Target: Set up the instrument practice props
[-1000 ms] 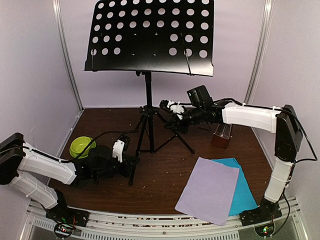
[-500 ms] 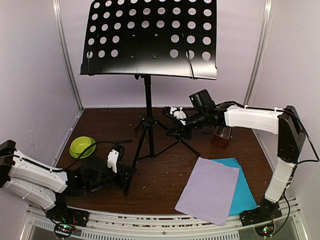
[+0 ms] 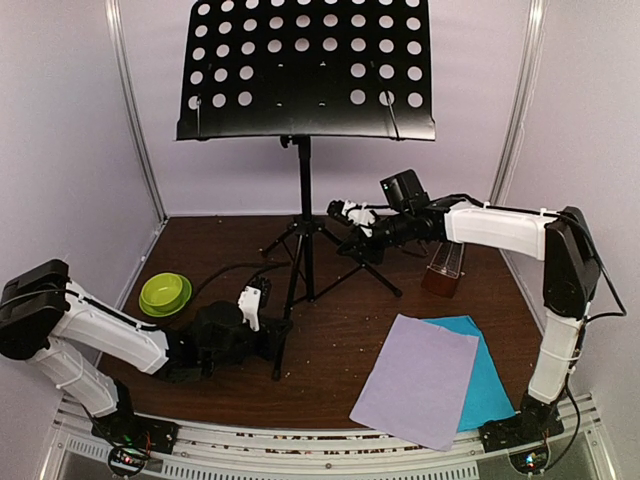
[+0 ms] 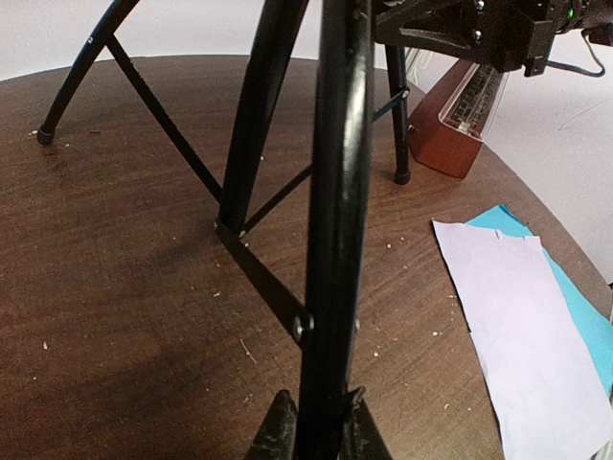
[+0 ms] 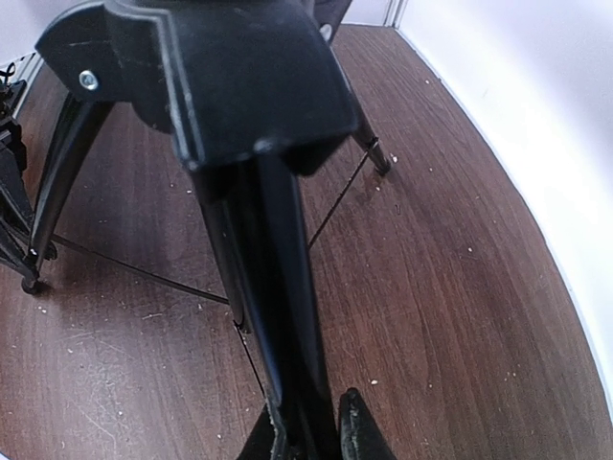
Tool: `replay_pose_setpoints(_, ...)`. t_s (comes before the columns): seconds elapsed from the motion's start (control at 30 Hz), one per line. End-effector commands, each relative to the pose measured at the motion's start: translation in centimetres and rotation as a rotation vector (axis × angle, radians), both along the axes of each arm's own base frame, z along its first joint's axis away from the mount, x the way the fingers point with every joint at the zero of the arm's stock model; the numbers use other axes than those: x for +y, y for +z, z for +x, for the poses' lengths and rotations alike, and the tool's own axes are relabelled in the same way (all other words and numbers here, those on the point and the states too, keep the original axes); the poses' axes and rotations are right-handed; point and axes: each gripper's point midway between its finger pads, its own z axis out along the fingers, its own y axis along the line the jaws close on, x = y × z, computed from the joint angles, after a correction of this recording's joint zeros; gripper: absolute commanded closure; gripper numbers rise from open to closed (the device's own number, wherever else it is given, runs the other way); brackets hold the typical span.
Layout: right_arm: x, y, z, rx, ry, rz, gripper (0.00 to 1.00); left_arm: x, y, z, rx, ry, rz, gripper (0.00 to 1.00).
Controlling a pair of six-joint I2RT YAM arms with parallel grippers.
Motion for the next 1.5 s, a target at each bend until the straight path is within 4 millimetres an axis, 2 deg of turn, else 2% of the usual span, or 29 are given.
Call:
replay_pose_setpoints(0.0, -5.0, 0.9, 5.1, -0.041, -0.286, -0.004, 1.00, 4.0, -9.2, -7.3, 0.271, -0.086, 0.213, 1.00)
replay_pose_setpoints(0.17, -5.5, 1.1, 5.3, -0.046, -0.288, 0.004, 1.00, 3.7, -9.4, -10.0, 0.268, -0.131, 0.234, 1.00)
replay_pose_setpoints(0.23, -5.2, 1.2, 5.5, -0.038, -0.286, 0.016, 1.00, 2.9, -9.3, -10.6, 0.263, -0.151, 0.233, 1.00)
replay_pose_setpoints(0.4, -3.9, 2.0, 5.7, -0.034, -0.272, 0.045, 1.00, 0.4, -8.7, -9.8, 0.220, -0.170, 0.271, 1.00)
replay_pose_setpoints(0.5, -3.6, 2.5, 5.6, -0.040, -0.270, 0.056, 0.94, -0.7, -8.6, -9.4, 0.203, -0.179, 0.319, 1.00)
replay_pose_setpoints(0.67, -3.4, 3.4, 5.1, -0.047, -0.273, 0.075, 0.86, -1.2, -9.0, -9.2, 0.206, -0.176, 0.339, 1.00)
replay_pose_setpoints(0.83, -3.5, 4.7, 4.4, -0.053, -0.276, 0.100, 0.71, -1.4, -8.9, -8.8, 0.196, -0.163, 0.336, 1.00)
replay_pose_setpoints(1.1, -4.0, 7.2, 1.9, -0.074, -0.273, 0.158, 0.54, -0.1, -9.0, -7.8, 0.215, -0.107, 0.310, 1.00)
replay_pose_setpoints(1.2, -4.3, 8.2, 0.5, -0.081, -0.269, 0.177, 0.50, 0.4, -8.8, -7.4, 0.213, -0.096, 0.301, 1.00)
replay_pose_setpoints(1.47, -6.1, 8.0, -3.2, -0.050, -0.287, 0.209, 0.46, 2.7, -8.3, -5.2, 0.203, -0.018, 0.289, 1.00)
